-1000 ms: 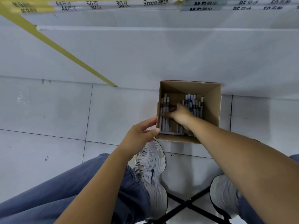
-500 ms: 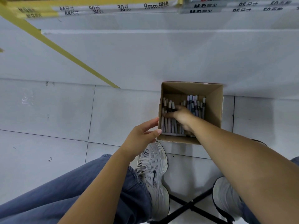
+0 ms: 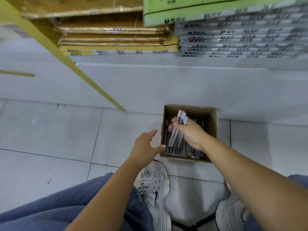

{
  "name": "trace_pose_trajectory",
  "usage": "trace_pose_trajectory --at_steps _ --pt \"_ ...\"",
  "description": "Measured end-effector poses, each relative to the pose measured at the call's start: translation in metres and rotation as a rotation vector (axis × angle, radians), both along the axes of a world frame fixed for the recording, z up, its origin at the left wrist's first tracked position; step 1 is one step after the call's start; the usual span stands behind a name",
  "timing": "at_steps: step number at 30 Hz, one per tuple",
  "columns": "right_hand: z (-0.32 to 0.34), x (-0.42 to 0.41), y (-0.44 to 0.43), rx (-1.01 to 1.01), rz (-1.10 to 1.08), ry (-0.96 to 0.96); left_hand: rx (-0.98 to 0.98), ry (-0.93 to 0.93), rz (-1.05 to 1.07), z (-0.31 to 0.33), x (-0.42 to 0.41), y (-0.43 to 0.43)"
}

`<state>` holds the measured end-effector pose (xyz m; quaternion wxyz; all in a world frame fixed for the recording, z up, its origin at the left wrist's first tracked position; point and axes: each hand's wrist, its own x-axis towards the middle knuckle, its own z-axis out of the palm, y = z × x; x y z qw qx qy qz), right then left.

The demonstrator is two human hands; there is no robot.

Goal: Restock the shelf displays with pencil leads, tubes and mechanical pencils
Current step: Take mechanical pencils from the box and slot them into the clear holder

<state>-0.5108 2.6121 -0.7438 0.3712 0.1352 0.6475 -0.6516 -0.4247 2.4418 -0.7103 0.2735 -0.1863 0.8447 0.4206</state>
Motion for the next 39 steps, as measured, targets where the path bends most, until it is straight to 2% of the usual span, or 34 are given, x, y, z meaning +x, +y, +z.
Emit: trace_pose_trajectory --at_steps 2,3,5,7,10,14,17,18,22,27,31,34,37,39 --pt "0.042 -0.003 0.009 -0.161 0.059 0.081 0.027 0.133 -0.048 0.027 -0.010 0.008" --pt "0.065 -0.005 0.013 -0.232 0.082 0.115 0.144 0.173 -0.061 0.044 -0.017 0.011" --pt "0.116 -0.006 0.019 -0.303 0.099 0.191 0.413 0.127 -0.122 0.086 -0.029 0.020" --pt "0.172 -0.006 0.023 -0.263 0.116 0.318 0.613 0.066 -0.141 0.126 -0.038 0.028" --pt "0.253 -0.005 0.032 -0.106 0.179 0.621 0.740 0.109 -0.194 0.190 -0.050 0.037" --pt "0.347 -0.008 0.051 0.026 0.159 0.888 0.761 0.285 -0.280 0.275 -0.061 0.050" --pt "0.404 -0.016 0.064 0.157 0.088 1.048 0.736 0.458 -0.250 0.325 -0.070 0.060" --pt "0.420 -0.018 0.067 0.129 0.059 1.066 0.722 0.520 -0.231 0.339 -0.074 0.064" --pt "0.463 -0.032 0.083 -0.232 -0.035 1.003 0.700 0.706 -0.180 0.382 -0.089 0.073" --pt "0.478 -0.049 0.081 -0.099 -0.160 1.195 0.635 0.834 -0.151 0.406 -0.112 0.082" --pt "0.514 -0.067 0.093 -0.137 -0.504 1.437 0.619 0.964 0.006 0.412 -0.130 0.081" --pt "0.538 -0.086 0.103 0.061 -0.523 1.664 0.599 1.040 0.048 0.414 -0.144 0.078" --pt "0.542 -0.111 0.101 0.435 -0.403 1.696 0.610 1.083 0.064 0.417 -0.155 0.077" --pt "0.538 -0.123 0.098 0.578 -0.318 1.699 0.635 1.080 0.060 0.416 -0.160 0.077"
